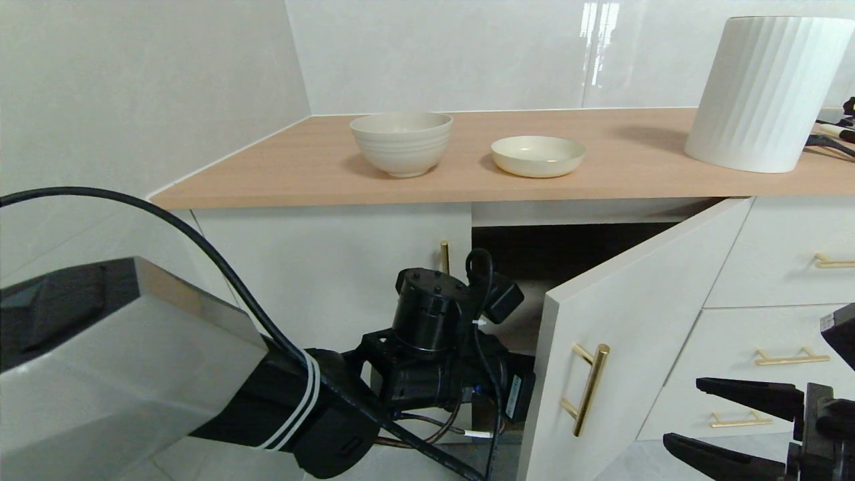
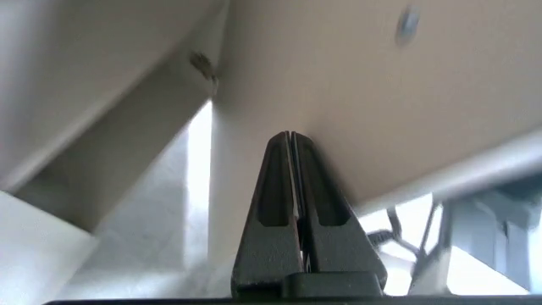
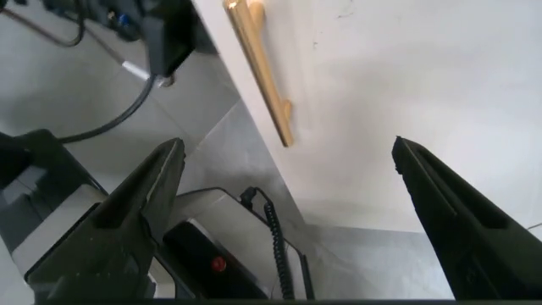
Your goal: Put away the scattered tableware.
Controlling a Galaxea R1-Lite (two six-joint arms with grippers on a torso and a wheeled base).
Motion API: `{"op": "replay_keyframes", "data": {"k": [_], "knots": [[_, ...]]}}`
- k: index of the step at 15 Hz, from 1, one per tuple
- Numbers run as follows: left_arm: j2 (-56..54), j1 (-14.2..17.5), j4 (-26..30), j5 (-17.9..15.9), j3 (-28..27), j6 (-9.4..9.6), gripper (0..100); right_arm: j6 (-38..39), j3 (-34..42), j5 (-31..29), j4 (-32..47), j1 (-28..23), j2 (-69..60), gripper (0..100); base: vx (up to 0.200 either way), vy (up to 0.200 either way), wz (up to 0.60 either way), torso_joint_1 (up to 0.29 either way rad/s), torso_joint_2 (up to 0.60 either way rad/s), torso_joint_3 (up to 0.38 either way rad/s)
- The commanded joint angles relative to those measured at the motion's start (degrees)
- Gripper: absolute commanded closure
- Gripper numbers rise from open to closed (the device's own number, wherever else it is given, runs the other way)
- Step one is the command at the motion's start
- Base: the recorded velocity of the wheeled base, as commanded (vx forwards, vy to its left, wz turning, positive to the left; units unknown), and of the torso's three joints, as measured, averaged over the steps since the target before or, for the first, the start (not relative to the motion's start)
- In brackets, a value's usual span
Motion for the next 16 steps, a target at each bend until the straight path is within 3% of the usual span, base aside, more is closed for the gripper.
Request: {"op": "replay_keyframes", "data": {"k": [1, 3, 6, 11, 12, 16], "knots": [[1.6, -0.5, 0.0, 0.0, -1.2, -0.04, 100, 0.0, 0.2, 0.0, 0.0, 0.0, 0.7, 0, 0.0, 0.0, 0.0, 0.0, 0.0, 0.0], [1.6, -0.7, 0.0, 0.0, -0.9, -0.04, 100, 0.0, 0.1, 0.0, 0.0, 0.0, 0.3, 0, 0.0, 0.0, 0.0, 0.0, 0.0, 0.0], [1.7, -1.0, 0.0, 0.0, -0.9, -0.13, 100, 0.0, 0.2, 0.0, 0.0, 0.0, 0.2, 0, -0.2, 0.0, 0.0, 0.01, 0.0, -0.001], [3.7, -2.2, 0.2, 0.3, -5.0, -0.04, 100, 0.0, 0.1, 0.0, 0.0, -0.1, -1.4, 0, 0.0, 0.0, 0.0, 0.0, 0.0, 0.0], [5.7, -2.8, 0.3, 1.2, -7.6, -0.04, 100, 0.0, -0.1, -0.1, 0.0, -0.1, -2.3, 0, 0.0, 0.0, 0.0, 0.0, 0.0, 0.0], [5.4, -5.8, 0.7, 3.9, -9.2, -0.83, 100, 0.2, -2.7, 0.0, 0.1, -0.1, -7.5, 0, 0.0, 0.0, 0.0, 0.0, 0.0, 0.0]]}}
